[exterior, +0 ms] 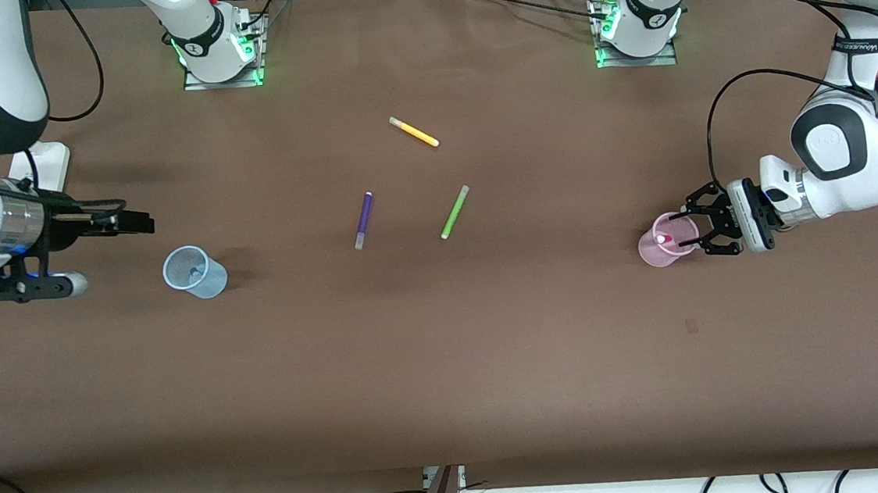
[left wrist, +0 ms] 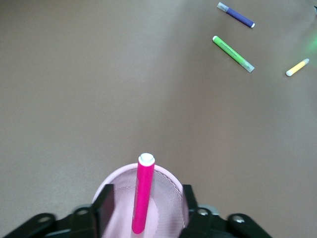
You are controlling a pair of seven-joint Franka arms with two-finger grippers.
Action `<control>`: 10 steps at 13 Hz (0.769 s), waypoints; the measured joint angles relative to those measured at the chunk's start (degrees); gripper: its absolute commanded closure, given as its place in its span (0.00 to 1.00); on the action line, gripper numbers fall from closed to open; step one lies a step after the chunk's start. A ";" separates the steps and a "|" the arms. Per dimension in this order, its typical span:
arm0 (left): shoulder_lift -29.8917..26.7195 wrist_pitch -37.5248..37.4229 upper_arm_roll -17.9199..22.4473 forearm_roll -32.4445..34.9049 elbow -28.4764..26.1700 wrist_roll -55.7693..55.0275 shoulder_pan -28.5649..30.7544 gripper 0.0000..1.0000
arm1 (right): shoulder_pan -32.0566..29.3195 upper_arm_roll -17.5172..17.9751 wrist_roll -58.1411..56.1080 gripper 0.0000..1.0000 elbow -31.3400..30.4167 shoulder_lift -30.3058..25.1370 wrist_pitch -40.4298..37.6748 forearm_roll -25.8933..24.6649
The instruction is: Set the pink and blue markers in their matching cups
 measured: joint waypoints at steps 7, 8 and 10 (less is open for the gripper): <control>-5.66 -3.86 -0.94 1.32 5.99 -21.80 -0.34 0.00 | -5.08 -0.19 0.17 0.00 -6.75 -12.79 1.15 -1.79; -7.41 -3.98 -1.44 3.61 6.66 -27.45 -0.55 0.00 | -5.05 -0.12 0.05 0.00 -8.14 -14.24 1.23 -1.85; -9.96 -5.63 -3.14 9.69 9.32 -40.29 -0.89 0.00 | -5.00 0.12 -1.30 0.00 -9.90 -15.68 1.40 -2.81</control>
